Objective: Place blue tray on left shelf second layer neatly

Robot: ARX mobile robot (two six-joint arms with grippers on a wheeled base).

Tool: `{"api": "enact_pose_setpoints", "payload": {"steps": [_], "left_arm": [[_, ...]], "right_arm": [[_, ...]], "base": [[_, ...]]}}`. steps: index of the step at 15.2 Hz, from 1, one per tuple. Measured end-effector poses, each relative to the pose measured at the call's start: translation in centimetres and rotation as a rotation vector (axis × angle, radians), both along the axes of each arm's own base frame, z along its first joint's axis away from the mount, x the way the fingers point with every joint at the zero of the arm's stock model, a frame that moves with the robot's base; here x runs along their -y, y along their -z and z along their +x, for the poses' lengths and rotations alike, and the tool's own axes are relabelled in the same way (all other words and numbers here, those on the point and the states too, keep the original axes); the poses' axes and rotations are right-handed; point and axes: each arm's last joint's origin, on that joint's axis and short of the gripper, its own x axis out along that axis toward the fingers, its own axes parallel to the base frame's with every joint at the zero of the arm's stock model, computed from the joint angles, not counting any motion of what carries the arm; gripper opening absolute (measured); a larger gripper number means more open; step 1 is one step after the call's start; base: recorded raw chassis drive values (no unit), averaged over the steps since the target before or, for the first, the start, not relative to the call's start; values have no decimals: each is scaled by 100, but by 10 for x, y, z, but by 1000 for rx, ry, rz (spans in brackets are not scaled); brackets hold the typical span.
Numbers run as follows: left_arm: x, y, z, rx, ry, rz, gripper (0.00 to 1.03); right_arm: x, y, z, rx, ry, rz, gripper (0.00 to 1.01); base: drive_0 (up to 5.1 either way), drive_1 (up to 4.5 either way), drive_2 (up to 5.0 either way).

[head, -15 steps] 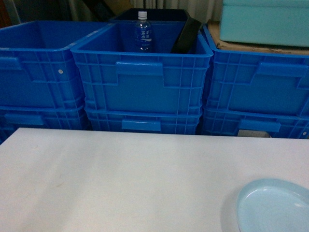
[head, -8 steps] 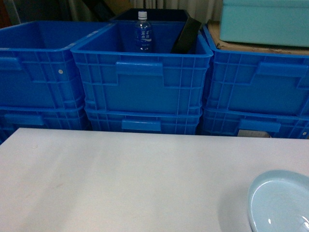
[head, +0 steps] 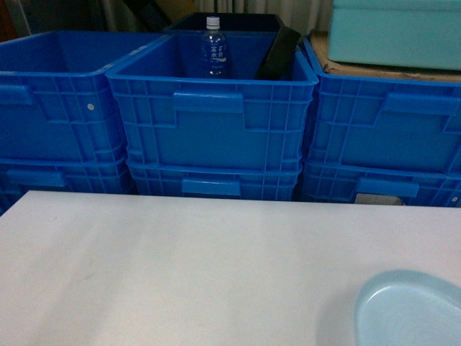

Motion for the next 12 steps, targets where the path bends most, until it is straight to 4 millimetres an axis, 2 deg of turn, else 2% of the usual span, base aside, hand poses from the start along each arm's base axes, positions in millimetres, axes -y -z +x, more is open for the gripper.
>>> {"api": "enact_pose_setpoints", "payload": {"steps": [2, 4, 5, 10, 12], "left_arm": [[0, 0, 0, 0, 0, 0, 98], [0, 0, 0, 0, 0, 0, 98], [0, 0, 0, 0, 0, 0, 98], [0, 0, 0, 0, 0, 0, 98], [0, 0, 0, 0, 0, 0, 98]], "right_arm": [[1, -1, 1, 18, 10, -5, 34], [1, -1, 1, 18, 13, 4, 4], [1, -2, 2, 24, 10, 12, 2], [-2, -5, 1, 31, 5, 24, 2], [-6, -28, -3, 115, -13, 26, 2]], "base": [[0, 0, 0], [0, 0, 0], [0, 0, 0], [0, 0, 0], [0, 0, 0]]}}
